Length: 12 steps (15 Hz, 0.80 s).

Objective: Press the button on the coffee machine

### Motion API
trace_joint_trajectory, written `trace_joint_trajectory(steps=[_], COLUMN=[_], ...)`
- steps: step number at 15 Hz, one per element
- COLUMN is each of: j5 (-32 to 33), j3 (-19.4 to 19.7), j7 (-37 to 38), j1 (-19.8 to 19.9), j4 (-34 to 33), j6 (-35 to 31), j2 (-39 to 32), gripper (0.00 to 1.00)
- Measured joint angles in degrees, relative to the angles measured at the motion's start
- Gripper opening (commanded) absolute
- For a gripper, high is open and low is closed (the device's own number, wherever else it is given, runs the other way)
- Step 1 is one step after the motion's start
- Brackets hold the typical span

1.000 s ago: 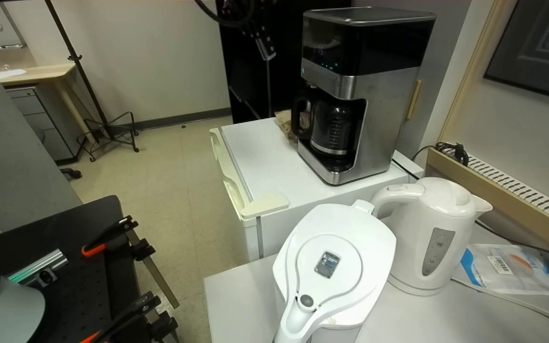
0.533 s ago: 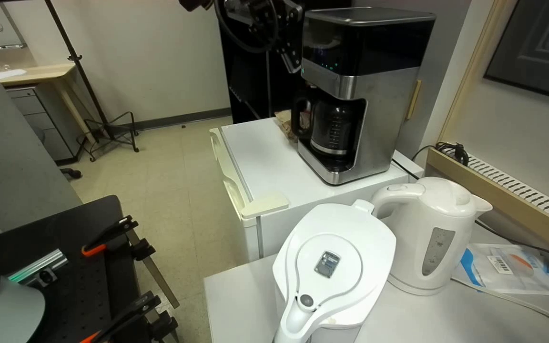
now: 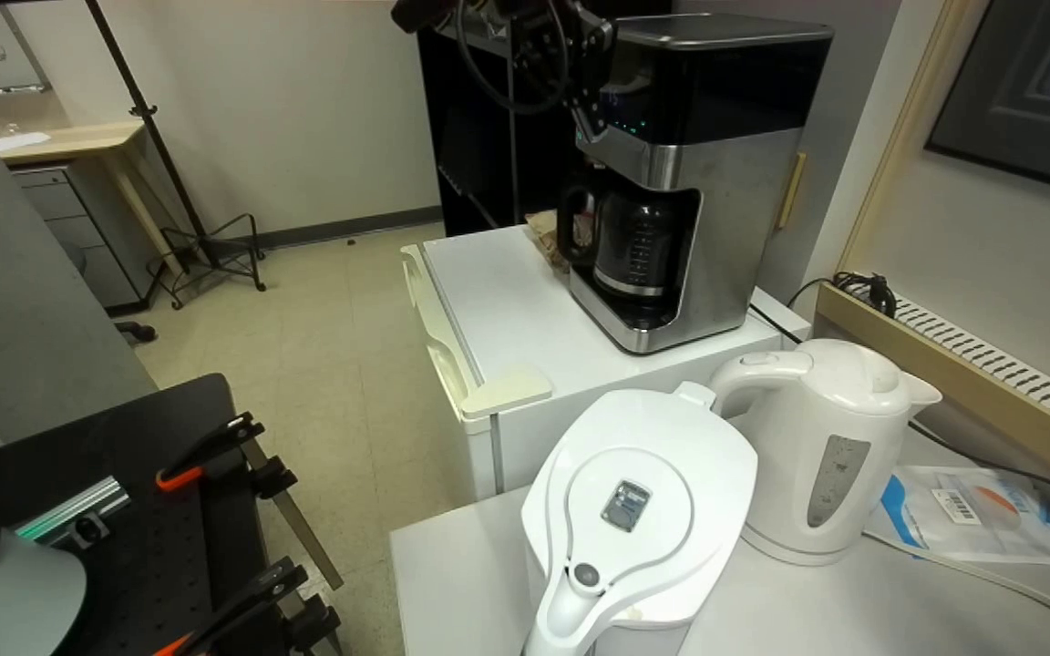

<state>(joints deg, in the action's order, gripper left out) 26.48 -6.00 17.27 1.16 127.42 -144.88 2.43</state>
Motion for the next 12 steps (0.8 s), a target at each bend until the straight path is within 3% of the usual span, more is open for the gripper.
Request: trace_joint_trajectory(steps=[12], j5=[0.1], j3=[2.1], j7=[0.9], j1=[-2.2], j4=[-7.3], j6=[0.1], j2=[-7.9], gripper=[0.0])
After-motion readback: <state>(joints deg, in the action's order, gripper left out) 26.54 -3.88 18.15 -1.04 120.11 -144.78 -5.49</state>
